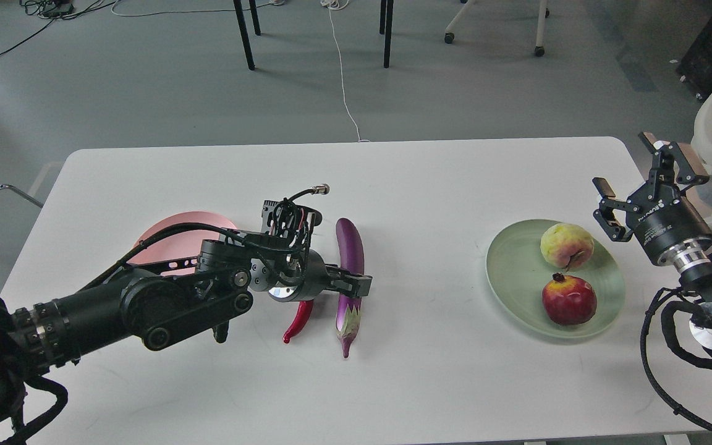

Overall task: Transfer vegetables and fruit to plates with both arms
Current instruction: 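Lift the eggplant and lower it onto the pink plate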

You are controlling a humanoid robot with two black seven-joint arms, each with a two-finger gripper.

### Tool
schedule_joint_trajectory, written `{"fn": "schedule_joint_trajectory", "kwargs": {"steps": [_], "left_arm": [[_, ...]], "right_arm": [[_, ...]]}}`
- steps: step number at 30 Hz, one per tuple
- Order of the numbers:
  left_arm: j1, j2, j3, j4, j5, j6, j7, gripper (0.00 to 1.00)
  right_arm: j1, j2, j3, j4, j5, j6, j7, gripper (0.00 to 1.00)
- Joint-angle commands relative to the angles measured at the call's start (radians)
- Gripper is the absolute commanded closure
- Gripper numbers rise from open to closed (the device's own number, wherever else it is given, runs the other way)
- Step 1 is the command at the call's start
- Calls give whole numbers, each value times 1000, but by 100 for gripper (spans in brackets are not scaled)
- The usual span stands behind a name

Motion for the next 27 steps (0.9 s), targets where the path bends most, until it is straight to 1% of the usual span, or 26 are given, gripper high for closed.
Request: {"fn": "schedule_joint_trajectory", "kwargs": {"steps": [1, 3, 7, 12, 15, 17, 20, 24, 27], "left_arm": [[-6, -2, 0, 2, 1, -1, -1, 70], [-8, -2, -2, 0, 1, 1, -1, 74], [-17, -3, -6, 0, 0, 2, -1, 78], [-60, -37, -23, -20, -16, 1, -4, 78], [-112, -29, -58, -29, -34, -7, -8, 78], [-141, -8, -74, -29, -57, -20, -22, 78], [-167, 90, -71, -29, -71, -52, -76, 78], [-163, 248, -55, -32, -59, -52, -164, 77], [-155, 357, -17, -32, -59, -52, -211, 77]], "right_arm": [[-1, 0, -1, 0, 0, 0, 0, 1], [-1, 0, -1, 0, 0, 0, 0, 1], [-1, 0, -1, 0, 0, 0, 0, 1], [-1, 0, -3, 0, -5, 0, 0, 1], [-1, 0, -3, 0, -8, 0, 0, 1], [-1, 0, -3, 1, -10, 0, 0, 1], [-1, -2, -5, 1, -10, 0, 0, 1], [-1, -2, -5, 1, -13, 0, 0, 1], [-1, -2, -6, 1, -16, 0, 0, 1]]}}
